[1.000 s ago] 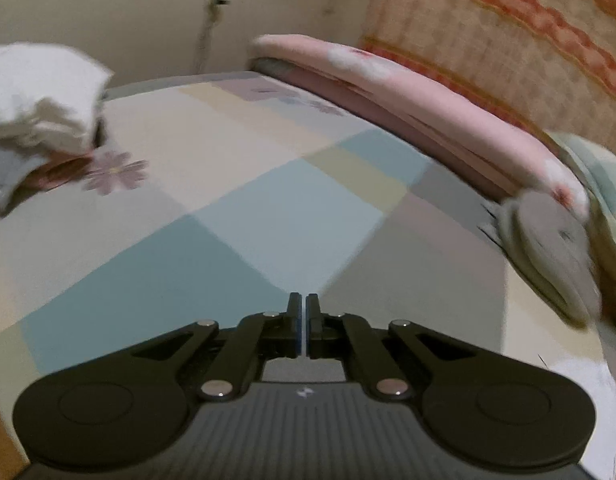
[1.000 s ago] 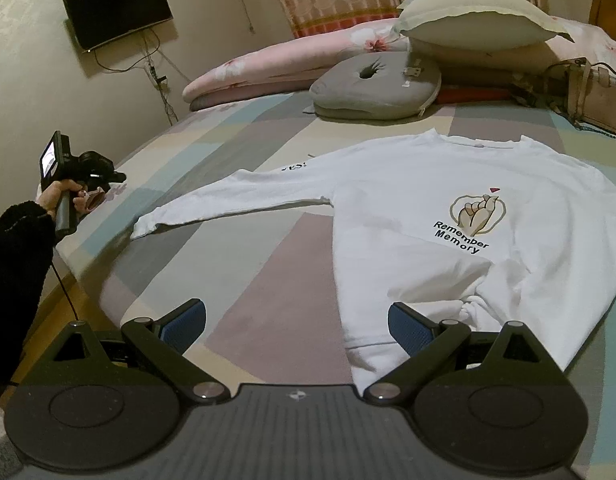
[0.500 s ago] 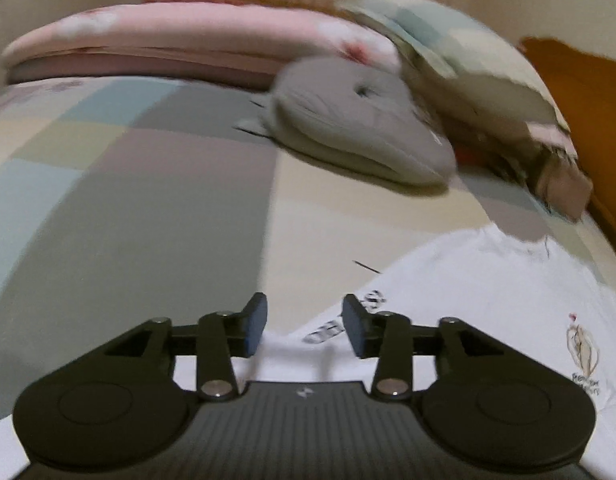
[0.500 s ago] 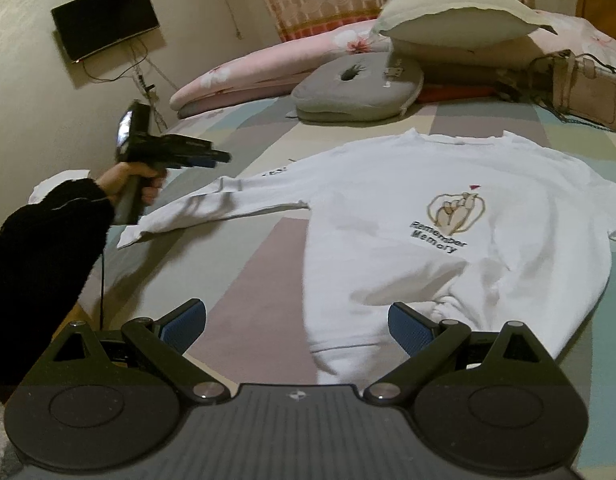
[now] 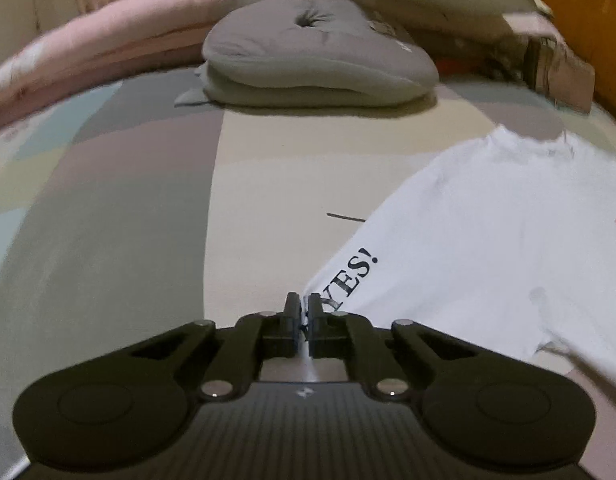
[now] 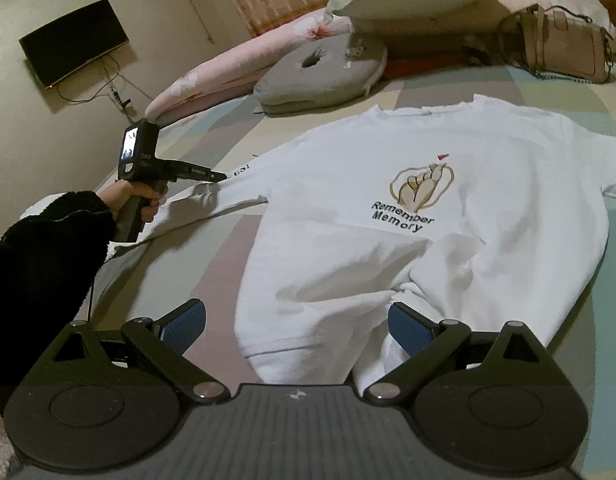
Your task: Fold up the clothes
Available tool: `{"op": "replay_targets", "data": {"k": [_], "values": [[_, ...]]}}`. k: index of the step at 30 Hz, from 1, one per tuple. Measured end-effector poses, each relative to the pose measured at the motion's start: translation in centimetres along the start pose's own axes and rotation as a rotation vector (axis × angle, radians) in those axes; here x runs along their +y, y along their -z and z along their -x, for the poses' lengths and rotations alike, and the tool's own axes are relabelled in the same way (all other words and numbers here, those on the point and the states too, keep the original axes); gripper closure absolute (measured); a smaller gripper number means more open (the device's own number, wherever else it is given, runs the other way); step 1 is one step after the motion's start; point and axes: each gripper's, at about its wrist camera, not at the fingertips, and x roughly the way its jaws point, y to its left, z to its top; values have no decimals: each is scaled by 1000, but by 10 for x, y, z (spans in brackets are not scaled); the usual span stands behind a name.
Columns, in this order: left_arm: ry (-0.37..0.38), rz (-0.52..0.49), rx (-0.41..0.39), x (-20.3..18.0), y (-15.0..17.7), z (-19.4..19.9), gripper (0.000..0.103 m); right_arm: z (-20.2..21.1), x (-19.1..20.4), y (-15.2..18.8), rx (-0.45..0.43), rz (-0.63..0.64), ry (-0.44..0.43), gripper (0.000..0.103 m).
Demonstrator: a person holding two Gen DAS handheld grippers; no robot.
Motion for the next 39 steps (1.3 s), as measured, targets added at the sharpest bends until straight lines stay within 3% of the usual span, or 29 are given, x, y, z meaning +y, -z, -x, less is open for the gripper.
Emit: {"op": "replay_targets", "data": {"k": [8, 10, 11, 14, 17, 22, 25, 31, 35, 38, 39], "values": [[-76, 86, -17, 5, -26, -24, 103, 4, -2, -1, -15, -4, 13, 3], [-46, 165, -22, 15, -27, -24, 103, 6, -4, -1, -20, -7, 21, 3], [-37, 191, -40, 19, -26, -19, 98, 7, -4, -2, -22, -7, 24, 3], [-35, 198, -108, 30, -15, 12, 97, 9, -5, -2, -26, -6, 25, 3], [-21, 176, -107, 39, 3, 40, 96, 8, -6, -3, -31, -9, 12, 3], [42, 258, -9, 59, 35, 53, 86, 2, 0, -4, -31, -8, -20, 3], [2, 323, 28, 72, 50, 40, 85, 0, 5, -4, -26, 9, -23, 3], [-91, 481, -62, 106, 49, 52, 90, 6, 6, -5, -35, 15, 8, 3], [-140, 428, -102, 129, 61, 88, 76, 8, 4, -4, -39, 11, 17, 3], [-213, 376, -64, 147, 85, 103, 59, 4, 3, -4, -37, -2, 2, 3], [-232, 367, -51, 152, 92, 103, 59, 3, 4, -4, -34, -2, -4, 3]]}}
